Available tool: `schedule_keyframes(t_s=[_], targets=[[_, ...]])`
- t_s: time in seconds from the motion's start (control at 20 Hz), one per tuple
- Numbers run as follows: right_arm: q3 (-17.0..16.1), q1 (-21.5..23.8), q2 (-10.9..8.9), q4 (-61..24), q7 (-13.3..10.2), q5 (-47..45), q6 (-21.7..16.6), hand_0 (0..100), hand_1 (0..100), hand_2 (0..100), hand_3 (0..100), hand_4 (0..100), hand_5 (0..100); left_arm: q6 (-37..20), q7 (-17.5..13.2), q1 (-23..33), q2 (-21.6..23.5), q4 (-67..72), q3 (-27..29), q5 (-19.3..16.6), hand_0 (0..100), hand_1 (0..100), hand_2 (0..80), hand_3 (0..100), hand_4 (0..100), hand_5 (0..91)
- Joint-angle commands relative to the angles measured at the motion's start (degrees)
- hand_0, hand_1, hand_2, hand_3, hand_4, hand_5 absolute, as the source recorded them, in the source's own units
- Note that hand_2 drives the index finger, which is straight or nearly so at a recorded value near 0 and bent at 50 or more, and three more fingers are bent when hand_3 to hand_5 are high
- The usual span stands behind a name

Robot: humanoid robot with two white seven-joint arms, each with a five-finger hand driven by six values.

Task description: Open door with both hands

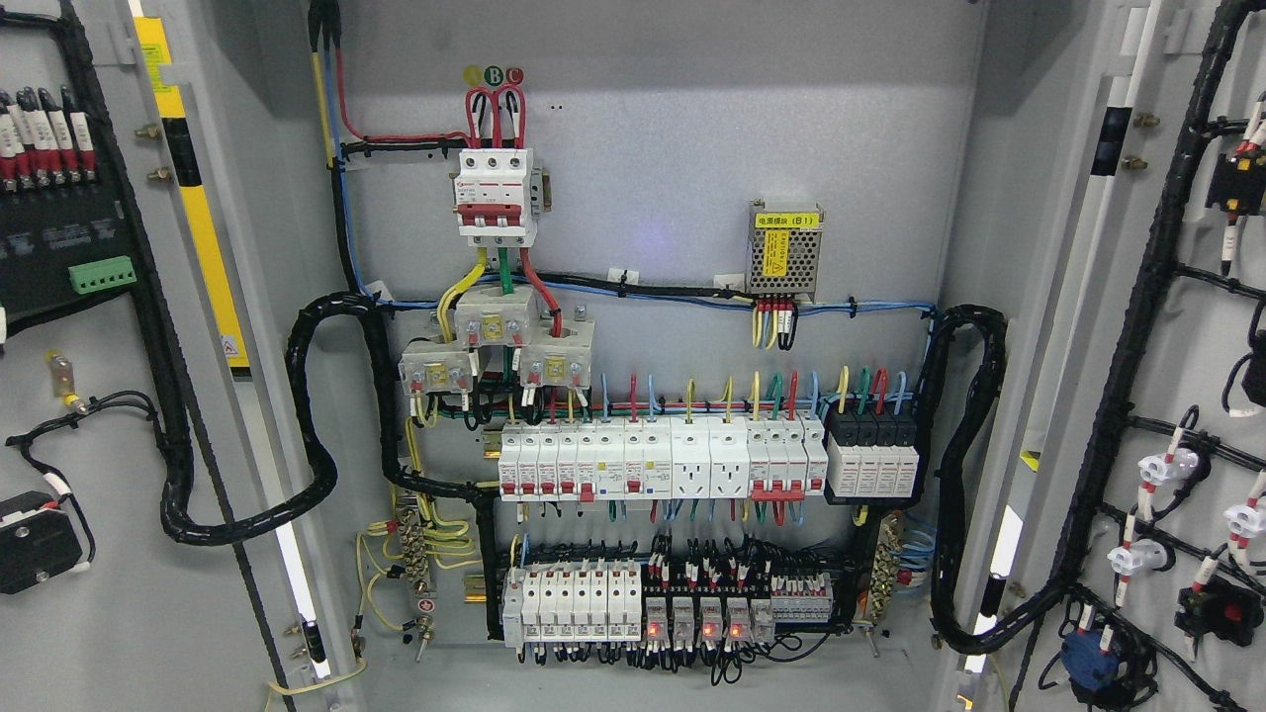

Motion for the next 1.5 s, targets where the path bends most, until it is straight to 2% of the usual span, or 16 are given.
schedule_keyframes(t_s=[0.0, 0.25, 0.4, 0.45, 0.55, 0.65, 0.7, 0.85, 0.9, 1.0, 1.1, 1.15, 1.3, 1.35, 1.45], targets=[[6.2, 0.0, -2.10, -1.4, 0.0, 0.1, 0.0, 21, 8, 0, 0, 0, 0, 0.6, 0.1, 0.6, -1.3, -10.7, -0.5, -0.2, 0, 0, 0.0, 0, 0, 0.0], [14.7, 0.0, -3.51, -0.8, -0.3, 0.8, 0.1, 21, 8, 0, 0, 0, 0, 0.6, 1.2, 0.7, -3.4, -16.7, -0.7, -0.3, 0, 0, 0.0, 0, 0, 0.0], [21.3, 0.2, -4.04, 1.8, -0.1, 2.2, 0.2, 21, 8, 0, 0, 0, 0, 0.6, 2.6, 0.7, -5.0, -17.3, -4.9, -2.2, 0, 0, 0.0, 0, 0, 0.0], [23.3, 0.3, -4.04, 3.3, -0.1, 3.5, 0.2, 21, 8, 0, 0, 0, 0, 0.6, 5.1, 0.7, -6.9, -17.3, -7.2, -5.9, 0, 0, 0.0, 0, 0, 0.0], [27.2, 0.3, -3.86, 8.4, 0.1, 5.8, 0.1, 21, 8, 0, 0, 0, 0, 0.4, 9.3, 0.6, -11.5, -16.9, -12.2, -15.6, 0, 0, 0.0, 0, 0, 0.0], [30.4, 0.2, -3.42, 13.7, 0.2, 6.9, 0.1, 21, 8, 0, 0, 0, 0, 0.1, 9.9, 0.2, -16.1, -16.0, -17.5, -23.7, 0, 0, 0.0, 0, 0, 0.0], [31.7, 0.3, -3.34, 17.1, 0.3, 7.1, 0.1, 21, 8, 0, 0, 0, 0, 0.1, 9.9, 0.0, -18.1, -15.3, -19.9, -25.9, 0, 0, 0.0, 0, 0, 0.0], [35.3, 0.0, -1.85, 28.2, 0.3, 10.2, 0.1, 21, 8, 0, 0, 0, 0, -0.1, 10.4, -0.1, -22.4, -11.5, -27.0, -31.0, 0, 0, 0.0, 0, 0, 0.0], [35.5, 0.0, -1.41, 31.0, 0.3, 11.5, 0.1, 21, 8, 0, 0, 0, 0, -0.1, 10.4, -0.1, -24.0, -9.4, -28.3, -32.9, 0, 0, 0.0, 0, 0, 0.0], [35.6, 0.0, -0.53, 36.1, 0.3, 13.8, 0.4, 21, 8, 0, 0, 0, 0, -0.1, 10.4, 0.1, -27.9, -3.8, -29.1, -36.5, 0, 0, 0.0, 0, 0, 0.0], [36.7, -0.2, 1.40, 43.3, 0.2, 13.9, 0.5, 21, 8, 0, 0, 0, 0, -0.1, 10.7, 0.1, -32.8, 4.9, -28.7, -38.9, 0, 0, 0.0, 0, 0, 0.0], [37.2, -0.3, 2.63, 46.9, -0.3, 14.0, 0.8, 21, 8, 0, 0, 0, 0, -0.2, 11.9, 0.1, -34.5, 9.4, -28.5, -39.1, 0, 0, 0.0, 0, 0, 0.0], [37.4, -2.8, 6.85, 60.7, -0.2, 15.5, 0.8, 21, 8, 0, 0, 0, 0, -3.3, 21.8, -0.4, -35.2, 27.4, -30.1, -38.5, 0, 0, 0.0, 0, 0, 0.0], [37.5, -4.3, 7.90, 65.8, -0.3, 17.5, 0.8, 21, 8, 0, 0, 0, 0, -5.8, 23.6, -1.2, -35.4, 33.6, -31.0, -38.6, 0, 0, 0.0, 0, 0, 0.0], [37.0, -7.5, 10.10, 76.6, -0.5, 22.7, 0.7, 21, 8, 0, 0, 0, 0, -10.3, 24.1, -2.8, -36.3, 45.3, -31.7, -38.8, 0, 0, 0.0, 0, 0, 0.0]])
